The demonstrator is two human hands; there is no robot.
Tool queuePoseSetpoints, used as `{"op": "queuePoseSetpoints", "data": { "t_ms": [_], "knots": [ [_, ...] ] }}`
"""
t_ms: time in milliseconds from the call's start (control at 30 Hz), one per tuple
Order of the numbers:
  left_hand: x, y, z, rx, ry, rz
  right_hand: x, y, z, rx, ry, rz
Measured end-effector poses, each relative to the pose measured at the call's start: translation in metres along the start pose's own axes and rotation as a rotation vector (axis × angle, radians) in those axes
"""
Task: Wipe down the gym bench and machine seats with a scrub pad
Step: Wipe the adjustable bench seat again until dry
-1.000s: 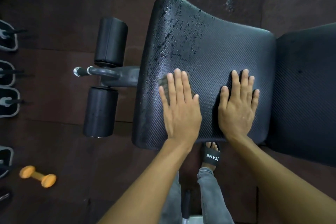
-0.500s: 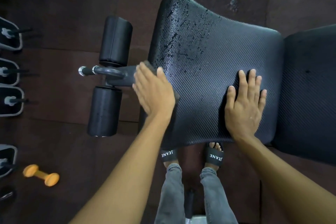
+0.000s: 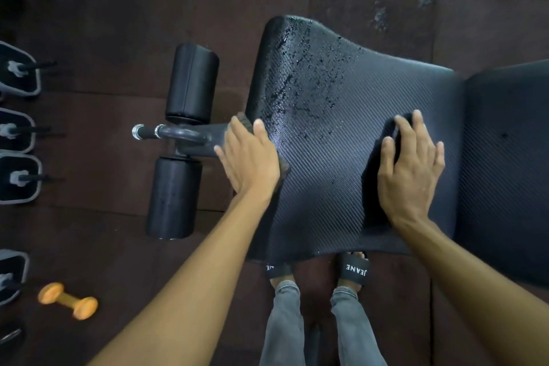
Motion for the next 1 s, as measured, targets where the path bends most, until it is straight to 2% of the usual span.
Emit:
{"op": "queuePoseSetpoints", "data": {
  "t_ms": [167,467,600,700,800,933,1000],
  "knots": [
    [0.002,0.032,0.04,0.043,-0.026,-0.041,0.016,0.042,-0.006,0.008,-0.074,-0.044],
    [0.011,0.073,0.12,0.226,0.08,-0.006,0.02,0.042,-0.004,0.033,-0.106,-0.048],
    [0.022,0.083,0.16,0.402,0.23,0.046,0.021,0.042,-0.004,0.041,-0.136,-0.04],
    [0.046,0.062,0.201,0.671,0.451,0.117,0.022,0.042,-0.004,0.045,-0.144,-0.046],
    [0.084,0.015,0.223,0.864,0.498,0.046,0.021,0.042,-0.004,0.042,-0.151,-0.045],
    [0.089,-0.011,0.205,0.997,0.486,0.012,0.021,0.041,-0.003,0.03,-0.149,-0.048],
    [0.072,0.007,0.192,0.96,0.477,0.019,0.021,0.041,-0.003,0.029,-0.143,-0.046]
  ]
}}
Point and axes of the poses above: each hand's wrist, its own y-axis towards the middle knuckle, its own x-axis out of the palm, z = x × y, the point moved 7 cm from there along y, towards the middle knuckle, and after that the axes turned 8 degrees about -x, right-handed, at the moved point
